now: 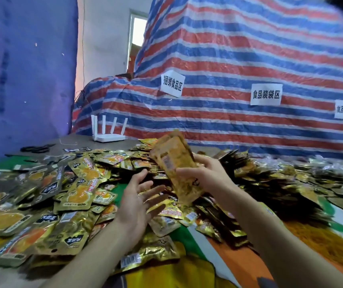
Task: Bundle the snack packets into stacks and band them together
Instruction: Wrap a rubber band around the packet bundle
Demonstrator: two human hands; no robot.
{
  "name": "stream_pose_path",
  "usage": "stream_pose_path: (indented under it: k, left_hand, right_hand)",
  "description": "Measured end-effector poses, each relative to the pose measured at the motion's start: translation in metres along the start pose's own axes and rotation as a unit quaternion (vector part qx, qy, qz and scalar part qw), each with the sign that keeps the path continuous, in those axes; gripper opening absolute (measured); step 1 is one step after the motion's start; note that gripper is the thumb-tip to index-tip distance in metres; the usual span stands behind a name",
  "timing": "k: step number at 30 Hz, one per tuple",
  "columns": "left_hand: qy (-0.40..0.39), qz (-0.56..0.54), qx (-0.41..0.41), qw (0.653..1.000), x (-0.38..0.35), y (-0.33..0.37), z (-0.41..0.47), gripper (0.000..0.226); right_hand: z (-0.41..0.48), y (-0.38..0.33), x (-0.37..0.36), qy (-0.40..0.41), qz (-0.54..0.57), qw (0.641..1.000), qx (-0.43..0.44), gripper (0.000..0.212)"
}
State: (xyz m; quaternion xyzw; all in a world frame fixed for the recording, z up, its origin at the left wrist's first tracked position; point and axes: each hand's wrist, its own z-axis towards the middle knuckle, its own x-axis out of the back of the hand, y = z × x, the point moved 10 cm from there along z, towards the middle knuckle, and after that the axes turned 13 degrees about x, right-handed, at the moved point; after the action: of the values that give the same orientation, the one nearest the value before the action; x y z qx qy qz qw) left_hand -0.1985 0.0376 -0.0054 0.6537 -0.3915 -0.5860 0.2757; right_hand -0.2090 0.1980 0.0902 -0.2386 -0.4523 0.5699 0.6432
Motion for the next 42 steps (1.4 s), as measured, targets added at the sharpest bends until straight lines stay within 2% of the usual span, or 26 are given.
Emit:
stream_pose_path:
  k: [2,4,6,8,10,14,16,18,20,24,28,31,33,35,37,39,40,42]
  left_hand:
    - [0.011,0.03,0.0,0.999,0.001,-0.002,-0.001,0.05]
    - [0.016,0.052,0.004,0.999,0.0,-0.006,0.0,0.047]
    - [0.014,0.069,0.008,0.997,-0.001,-0.009,0.002,0.046]
    - [0.01,0.083,0.008,0.996,-0.004,-0.01,0.003,0.045]
    - [0.005,0.103,0.009,0.995,-0.006,-0.012,0.004,0.044]
    - [-0.012,0.137,0.002,0.99,-0.01,-0.013,0.006,0.048]
    - [-0.016,0.152,-0.003,0.988,-0.011,-0.014,0.007,0.05]
    - [-0.02,0.165,-0.008,0.986,-0.011,-0.013,0.007,0.045]
    - [-0.016,0.178,-0.013,0.984,-0.01,-0.013,0.008,0.04]
    - [-0.001,0.195,-0.018,0.981,-0.01,-0.011,0.009,0.023]
    - [0.016,0.245,-0.051,0.968,-0.01,-0.005,0.003,0.019]
    - [0.036,0.288,-0.126,0.948,-0.012,0.015,-0.008,0.011]
    - [0.055,0.304,-0.18,0.934,-0.013,0.031,-0.016,0.011]
    - [0.068,0.319,-0.207,0.923,-0.015,0.042,-0.021,0.013]
    - [0.076,0.376,-0.199,0.902,-0.02,0.047,-0.022,0.013]
    - [0.065,0.487,-0.164,0.856,-0.028,0.047,-0.02,0.014]
    - [0.05,0.546,-0.137,0.825,-0.032,0.045,-0.02,0.018]
    - [0.026,0.645,-0.074,0.76,-0.032,0.041,-0.02,0.031]
  right_hand:
    - [0.015,-0.027,0.041,0.042,-0.094,0.994,0.039,0.02]
    - [0.029,-0.055,0.084,0.092,-0.232,0.964,0.091,0.025]
    - [0.041,-0.074,0.124,0.144,-0.405,0.896,0.115,0.034]
    - [0.051,-0.077,0.157,0.185,-0.518,0.829,0.103,0.034]
    - [0.061,-0.066,0.181,0.208,-0.56,0.798,0.078,0.033]
    - [0.081,-0.031,0.201,0.224,-0.587,0.778,0.011,0.029]
    - [0.087,-0.002,0.203,0.205,-0.569,0.794,-0.065,0.026]
    - [0.088,0.031,0.196,0.162,-0.492,0.845,-0.133,0.026]
    - [0.085,0.041,0.185,0.111,-0.449,0.874,-0.147,0.033]
    - [0.081,0.028,0.177,0.073,-0.453,0.877,-0.14,0.051]
    - [0.076,0.017,0.179,0.089,-0.5,0.852,-0.131,0.055]
    - [0.07,-0.004,0.176,0.144,-0.54,0.826,-0.072,0.049]
    - [0.064,-0.026,0.159,0.186,-0.545,0.817,0.024,0.044]
    - [0.055,-0.046,0.124,0.185,-0.517,0.823,0.142,0.035]
    - [0.049,-0.049,0.073,0.088,-0.447,0.866,0.207,0.023]
    - [0.041,-0.031,0.015,-0.06,-0.396,0.896,0.192,0.019]
    - [0.037,-0.019,-0.01,-0.119,-0.404,0.89,0.176,0.025]
    - [0.028,0.01,-0.049,-0.212,-0.441,0.863,0.128,0.051]
